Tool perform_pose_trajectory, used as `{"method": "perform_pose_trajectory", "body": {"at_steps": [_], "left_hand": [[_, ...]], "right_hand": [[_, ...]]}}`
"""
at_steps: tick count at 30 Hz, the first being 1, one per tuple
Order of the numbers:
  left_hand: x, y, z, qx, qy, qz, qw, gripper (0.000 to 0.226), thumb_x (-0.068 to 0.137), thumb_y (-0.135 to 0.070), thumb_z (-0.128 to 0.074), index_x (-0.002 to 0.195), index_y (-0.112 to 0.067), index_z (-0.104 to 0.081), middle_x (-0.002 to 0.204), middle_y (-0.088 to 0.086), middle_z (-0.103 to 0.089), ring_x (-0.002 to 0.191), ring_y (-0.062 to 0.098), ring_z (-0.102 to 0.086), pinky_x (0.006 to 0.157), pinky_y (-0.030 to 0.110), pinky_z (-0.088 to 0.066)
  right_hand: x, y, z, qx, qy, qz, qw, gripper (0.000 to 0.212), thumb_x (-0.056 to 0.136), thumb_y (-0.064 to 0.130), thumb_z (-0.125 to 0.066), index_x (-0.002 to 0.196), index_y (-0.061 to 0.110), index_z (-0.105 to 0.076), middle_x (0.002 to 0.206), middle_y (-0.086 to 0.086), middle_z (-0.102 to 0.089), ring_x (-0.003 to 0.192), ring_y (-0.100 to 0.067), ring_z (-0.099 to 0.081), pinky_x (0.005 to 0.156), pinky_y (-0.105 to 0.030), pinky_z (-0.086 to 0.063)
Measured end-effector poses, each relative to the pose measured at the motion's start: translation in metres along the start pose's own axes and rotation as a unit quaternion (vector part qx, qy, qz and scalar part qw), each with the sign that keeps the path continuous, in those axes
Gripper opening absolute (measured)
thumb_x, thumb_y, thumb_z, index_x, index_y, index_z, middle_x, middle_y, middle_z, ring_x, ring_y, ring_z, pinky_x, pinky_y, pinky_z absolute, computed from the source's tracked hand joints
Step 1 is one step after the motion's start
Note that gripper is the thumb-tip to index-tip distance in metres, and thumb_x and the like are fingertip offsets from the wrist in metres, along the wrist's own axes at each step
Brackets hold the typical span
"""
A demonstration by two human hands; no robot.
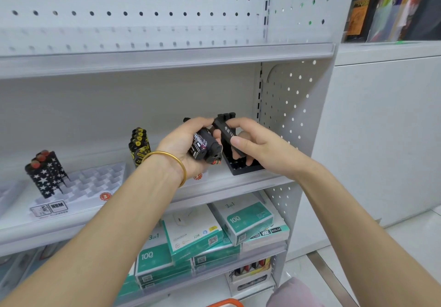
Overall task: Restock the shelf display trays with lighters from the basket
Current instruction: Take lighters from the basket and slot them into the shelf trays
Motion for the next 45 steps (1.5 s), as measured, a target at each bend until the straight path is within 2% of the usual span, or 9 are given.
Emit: {"method": "perform_pose_trajectory", "body": {"at_steps": [4,9,13,17,21,24,28,40,45], "left_hand": [[0.002,-0.001,0.001,-0.001,-0.008,-0.007,1.0,0.01,0.088,-0.008,-0.059,0.08,-0.004,-0.053,0.056,0.008,-0.06,0.058,0.013,-0.057,0.051,0.02,-0.052],[0.005,0.003,-0.003,0.029,0.012,-0.006,0.999,0.01,0.089,-0.006,-0.054,0.079,-0.004,-0.052,0.066,0.008,-0.055,0.061,0.014,-0.053,0.056,0.021,-0.05],[0.005,0.006,0.0,0.035,0.002,0.003,0.999,0.006,0.086,0.0,-0.051,0.081,-0.001,-0.053,0.059,0.009,-0.058,0.059,0.015,-0.054,0.053,0.021,-0.052],[0.003,0.009,-0.001,0.037,-0.001,-0.001,0.999,0.01,0.088,0.003,-0.047,0.08,0.001,-0.053,0.071,0.012,-0.061,0.065,0.015,-0.058,0.063,0.026,-0.053],[0.0,0.009,-0.003,0.03,0.001,0.001,1.0,0.01,0.089,0.004,-0.045,0.084,0.001,-0.052,0.083,0.013,-0.059,0.073,0.018,-0.059,0.075,0.03,-0.049],[0.001,0.008,-0.002,0.03,0.006,0.004,1.0,0.007,0.089,0.004,-0.046,0.088,0.0,-0.051,0.085,0.012,-0.061,0.074,0.017,-0.062,0.071,0.029,-0.052],[0.002,0.008,0.001,0.032,0.008,0.007,0.999,0.006,0.089,0.003,-0.047,0.09,-0.001,-0.05,0.086,0.011,-0.064,0.074,0.017,-0.064,0.06,0.026,-0.055],[-0.002,0.008,0.0,0.027,0.009,0.007,1.0,0.009,0.091,0.005,-0.044,0.088,-0.001,-0.049,0.091,0.014,-0.063,0.079,0.021,-0.064,0.075,0.031,-0.051],[-0.002,0.008,-0.002,0.011,0.015,-0.003,1.0,0.008,0.091,0.005,-0.043,0.091,0.0,-0.049,0.089,0.013,-0.063,0.079,0.022,-0.064,0.072,0.03,-0.052]], "right_hand": [[0.003,0.001,0.004,-0.005,-0.02,0.009,1.0,0.027,0.093,0.015,-0.055,0.118,0.024,-0.056,0.084,-0.003,-0.059,0.07,-0.011,-0.055,0.061,-0.02,-0.045],[0.007,-0.004,0.017,-0.031,-0.105,0.004,0.994,0.026,0.09,0.01,-0.058,0.116,0.012,-0.06,0.095,0.002,-0.065,0.084,-0.014,-0.06,0.075,-0.018,-0.048],[0.018,-0.013,0.036,-0.072,-0.165,-0.037,0.983,0.029,0.092,0.013,-0.053,0.121,0.009,-0.05,0.103,-0.005,-0.058,0.093,-0.021,-0.058,0.08,-0.034,-0.053],[0.035,-0.012,0.041,-0.12,-0.169,-0.029,0.978,0.05,0.093,0.006,-0.05,0.137,0.022,-0.034,0.096,-0.004,-0.05,0.08,-0.017,-0.052,0.072,-0.025,-0.049],[0.046,-0.019,0.037,-0.155,-0.148,-0.044,0.976,0.046,0.091,0.001,-0.05,0.131,0.022,-0.04,0.095,-0.008,-0.05,0.08,-0.021,-0.053,0.076,-0.034,-0.053],[0.048,-0.023,0.03,-0.169,-0.125,-0.053,0.976,0.045,0.091,0.001,-0.05,0.131,0.02,-0.041,0.095,-0.006,-0.049,0.074,-0.02,-0.053,0.073,-0.029,-0.049],[0.05,-0.023,0.028,-0.191,-0.112,-0.055,0.974,0.047,0.09,-0.001,-0.052,0.131,0.018,-0.041,0.097,-0.007,-0.052,0.079,-0.023,-0.055,0.077,-0.031,-0.05],[0.042,-0.027,0.029,-0.205,-0.118,-0.084,0.968,0.065,0.089,-0.001,-0.053,0.143,0.025,-0.03,0.103,-0.004,-0.052,0.095,-0.018,-0.051,0.08,-0.022,-0.04],[0.014,0.006,0.038,-0.089,-0.222,-0.039,0.97,0.033,0.088,-0.002,-0.048,0.116,0.015,-0.053,0.092,-0.008,-0.062,0.071,-0.014,-0.06,0.065,-0.021,-0.051]]}}
Point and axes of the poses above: each hand's wrist, its own x-axis towards the middle knuckle, its own z-axis out of the back of the hand, y = z × x, the point moved 7 cm from there along x, towards the middle knuckle
